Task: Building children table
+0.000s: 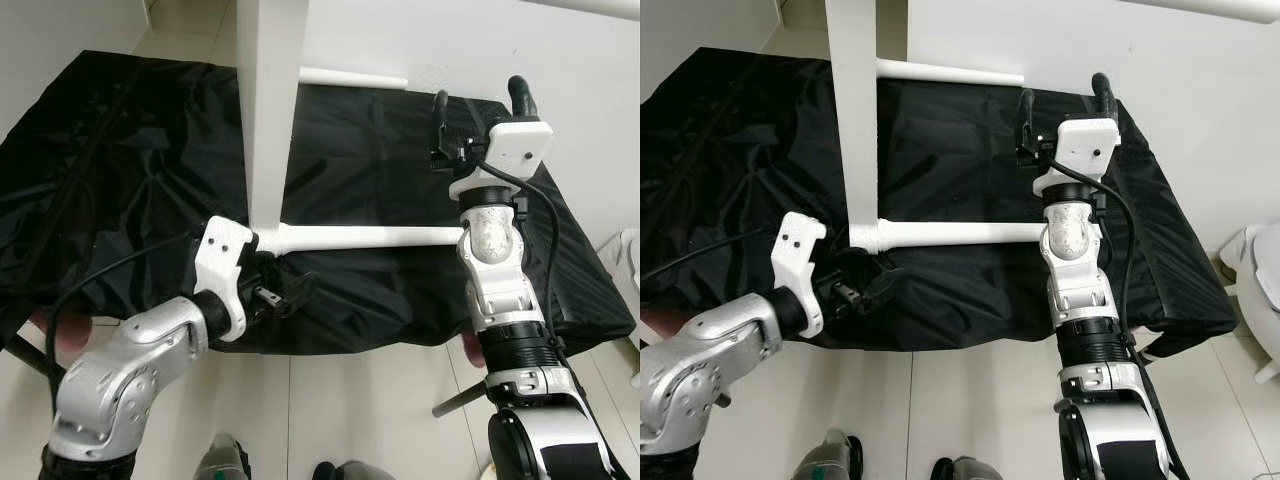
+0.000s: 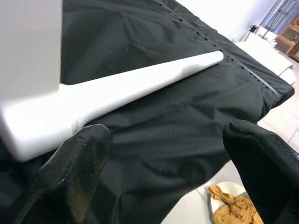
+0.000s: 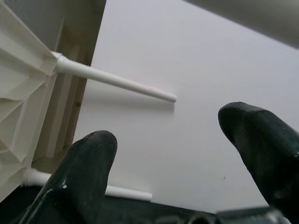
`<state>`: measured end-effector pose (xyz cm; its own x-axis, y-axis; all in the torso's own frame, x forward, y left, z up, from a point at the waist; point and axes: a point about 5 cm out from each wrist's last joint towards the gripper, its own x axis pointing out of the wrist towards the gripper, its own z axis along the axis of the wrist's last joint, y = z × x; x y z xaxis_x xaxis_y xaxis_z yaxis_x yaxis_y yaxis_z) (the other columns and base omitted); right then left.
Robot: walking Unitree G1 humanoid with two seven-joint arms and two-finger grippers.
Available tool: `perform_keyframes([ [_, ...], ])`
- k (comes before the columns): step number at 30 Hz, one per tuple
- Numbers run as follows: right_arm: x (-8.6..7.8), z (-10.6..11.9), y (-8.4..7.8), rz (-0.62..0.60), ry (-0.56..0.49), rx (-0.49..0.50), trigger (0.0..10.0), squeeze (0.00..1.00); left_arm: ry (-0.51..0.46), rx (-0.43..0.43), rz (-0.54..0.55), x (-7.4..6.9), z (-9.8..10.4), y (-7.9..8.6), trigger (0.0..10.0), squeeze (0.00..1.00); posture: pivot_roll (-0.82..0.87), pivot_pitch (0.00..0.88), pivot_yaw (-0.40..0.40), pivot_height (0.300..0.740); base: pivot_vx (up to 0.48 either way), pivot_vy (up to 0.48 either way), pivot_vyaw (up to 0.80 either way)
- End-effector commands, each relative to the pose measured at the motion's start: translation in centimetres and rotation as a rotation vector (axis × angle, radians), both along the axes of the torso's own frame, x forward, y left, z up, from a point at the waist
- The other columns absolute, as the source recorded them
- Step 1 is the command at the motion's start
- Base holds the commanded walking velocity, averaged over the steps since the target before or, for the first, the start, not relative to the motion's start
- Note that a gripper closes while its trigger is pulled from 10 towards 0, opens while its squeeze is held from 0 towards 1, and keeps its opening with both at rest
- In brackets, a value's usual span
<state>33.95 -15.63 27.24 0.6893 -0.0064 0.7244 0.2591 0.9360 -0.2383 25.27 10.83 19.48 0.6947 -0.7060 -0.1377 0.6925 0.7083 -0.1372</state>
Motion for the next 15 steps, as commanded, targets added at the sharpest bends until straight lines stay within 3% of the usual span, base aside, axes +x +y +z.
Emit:
perform_keyframes([
  [1, -0.3, 0.8, -0.6, -0.055, -0.055, -0.011, 10.0, 0.00, 0.004, 0.012, -0.032, 0.4, -0.2, -0.7, 10.0, 0.00, 0.11, 0.070, -0.062, 0.740, 0.000, 0.000, 0.00],
  [5, -0.5, 1.0, -0.9, -0.084, -0.072, -0.006, 10.0, 0.00, 0.007, 0.015, -0.035, 0.8, -0.2, -1.0, 10.0, 0.00, 0.10, 0.072, -0.056, 0.740, 0.000, 0.000, 0.00],
  [8, -1.4, 2.0, -2.0, -0.198, -0.157, -0.012, 10.0, 0.00, 0.020, 0.022, -0.072, 1.8, -0.5, -2.2, 10.0, 0.00, 0.07, 0.079, -0.032, 0.740, 0.000, 0.000, 0.00],
  [13, -1.6, 2.3, -2.2, -0.224, -0.187, -0.023, 10.0, 0.00, 0.023, 0.028, -0.083, 2.1, -0.6, -2.5, 10.0, 0.00, 0.06, 0.082, -0.027, 0.740, 0.000, 0.000, 0.00],
  [15, -1.8, 3.0, -2.1, -0.263, -0.242, -0.057, 10.0, 0.00, 0.025, 0.036, -0.116, 2.5, -0.8, -3.0, 10.0, 0.00, 0.04, 0.087, -0.021, 0.740, 0.000, 0.000, 0.00],
])
